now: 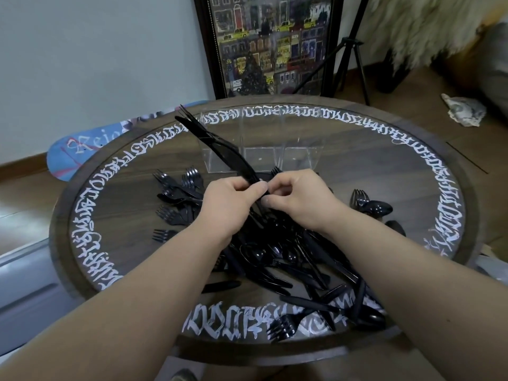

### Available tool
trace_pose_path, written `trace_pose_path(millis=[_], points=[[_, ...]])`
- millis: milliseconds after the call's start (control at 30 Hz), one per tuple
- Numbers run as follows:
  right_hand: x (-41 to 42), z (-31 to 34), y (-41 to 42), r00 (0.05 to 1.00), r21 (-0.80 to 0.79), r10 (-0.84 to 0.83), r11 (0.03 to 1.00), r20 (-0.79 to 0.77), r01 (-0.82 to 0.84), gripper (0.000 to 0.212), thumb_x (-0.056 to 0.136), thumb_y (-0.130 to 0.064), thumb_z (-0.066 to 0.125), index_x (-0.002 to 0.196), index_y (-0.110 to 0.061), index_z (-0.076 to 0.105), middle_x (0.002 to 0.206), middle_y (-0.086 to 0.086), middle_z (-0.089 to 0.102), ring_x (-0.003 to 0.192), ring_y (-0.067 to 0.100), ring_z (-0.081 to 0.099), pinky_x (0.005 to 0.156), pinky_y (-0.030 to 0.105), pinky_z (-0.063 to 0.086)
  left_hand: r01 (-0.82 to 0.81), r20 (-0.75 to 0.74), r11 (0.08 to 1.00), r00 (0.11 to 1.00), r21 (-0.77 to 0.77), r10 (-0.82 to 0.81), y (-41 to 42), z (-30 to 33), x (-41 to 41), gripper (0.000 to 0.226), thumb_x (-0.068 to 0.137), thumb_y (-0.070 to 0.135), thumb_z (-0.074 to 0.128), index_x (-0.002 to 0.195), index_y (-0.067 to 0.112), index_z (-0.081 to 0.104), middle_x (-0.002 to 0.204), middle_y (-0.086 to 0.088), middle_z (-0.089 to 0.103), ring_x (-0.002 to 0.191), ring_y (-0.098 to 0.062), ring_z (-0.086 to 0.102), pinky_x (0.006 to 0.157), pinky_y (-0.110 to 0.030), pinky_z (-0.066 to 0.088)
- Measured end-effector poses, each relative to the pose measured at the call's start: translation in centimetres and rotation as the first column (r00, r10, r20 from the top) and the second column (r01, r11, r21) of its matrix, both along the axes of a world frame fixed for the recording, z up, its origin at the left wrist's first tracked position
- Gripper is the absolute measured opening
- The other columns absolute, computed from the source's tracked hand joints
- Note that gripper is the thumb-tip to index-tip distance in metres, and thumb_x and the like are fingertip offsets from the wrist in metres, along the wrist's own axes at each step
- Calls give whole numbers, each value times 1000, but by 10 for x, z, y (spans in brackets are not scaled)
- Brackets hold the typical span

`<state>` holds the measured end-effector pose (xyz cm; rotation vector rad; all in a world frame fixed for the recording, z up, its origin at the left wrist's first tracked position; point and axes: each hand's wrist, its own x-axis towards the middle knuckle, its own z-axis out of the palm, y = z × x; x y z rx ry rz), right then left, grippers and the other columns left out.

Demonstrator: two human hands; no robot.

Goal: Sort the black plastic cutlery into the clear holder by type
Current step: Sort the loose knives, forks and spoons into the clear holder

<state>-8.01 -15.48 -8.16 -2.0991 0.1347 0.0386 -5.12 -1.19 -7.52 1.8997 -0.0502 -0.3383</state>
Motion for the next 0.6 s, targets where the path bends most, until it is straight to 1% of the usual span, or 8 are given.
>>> trace_pose_path(millis=[100, 200, 267, 333, 400, 467, 533, 600], points=[[-2, 1, 0, 999, -24, 24, 999, 25, -23, 7, 78, -16, 76, 84, -16, 72, 71, -4, 67, 67, 8, 59, 72, 24, 49, -56, -65, 997, 996, -47, 53, -1, -2, 0, 27, 84, 30, 70, 60, 18, 64, 58, -2, 58, 53, -12, 51, 54, -24, 43], [-5, -1, -3, 999, -29, 6, 1000, 33, -5, 5, 79, -21, 75, 83, -20, 74, 74, -8, 70, 71, 6, 65, 76, 24, 53, -88, -125, 989, 989, -117, 73, 3, -2, 1, 20, 88, 25, 63, 72, 17, 70, 72, -7, 68, 61, -10, 59, 56, -19, 48], [-4, -6, -7, 998, -87, -56, 994, 43, 59, 2, 81, -22, 72, 79, -22, 72, 72, -14, 68, 72, 5, 64, 78, 25, 52, -111, -193, 976, 978, -185, 75, 8, -2, 3, 18, 93, 22, 58, 78, 17, 67, 85, -8, 74, 72, -13, 68, 68, -22, 53], [-3, -11, -10, 994, -180, -100, 978, 50, 108, 8, 83, -21, 69, 78, -27, 70, 72, -20, 63, 74, 1, 61, 80, 23, 49, -117, -237, 971, 969, -209, 65, 16, -4, 4, 15, 96, 20, 54, 85, 15, 63, 86, -4, 74, 76, -14, 72, 72, -26, 55], [-2, -10, -7, 993, -193, -108, 974, 54, 117, 7, 86, -22, 66, 85, -24, 73, 74, -22, 61, 75, -2, 58, 78, 18, 46, -76, -244, 980, 969, -184, 29, 22, -6, 4, 14, 96, 18, 54, 88, 14, 64, 84, -4, 74, 80, -18, 72, 75, -29, 56], [-2, -4, 1, 994, -137, -91, 985, 67, 100, 13, 88, -22, 65, 97, -20, 74, 76, -21, 62, 72, -5, 57, 73, 14, 43, -8, -230, 985, 973, -174, -32, 26, -7, 3, 12, 95, 16, 56, 90, 14, 66, 80, -4, 72, 82, -20, 70, 75, -30, 57], [0, 6, 12, 995, 8, -66, 998, 75, 66, 20, 87, -21, 66, 106, -16, 71, 82, -10, 68, 69, -2, 59, 74, 16, 46, 84, -180, 986, 978, -145, -109, 29, -6, 2, 14, 95, 15, 56, 88, 15, 69, 77, -5, 71, 79, -19, 68, 74, -32, 57], [2, 19, 22, 994, 159, -51, 987, 95, 36, 14, 86, -14, 68, 100, -14, 71, 82, 3, 71, 63, 8, 63, 68, 24, 53, 194, -72, 980, 978, -44, -196, 30, -3, 1, 19, 94, 17, 58, 81, 11, 69, 75, -13, 68, 67, -19, 61, 67, -35, 51]])
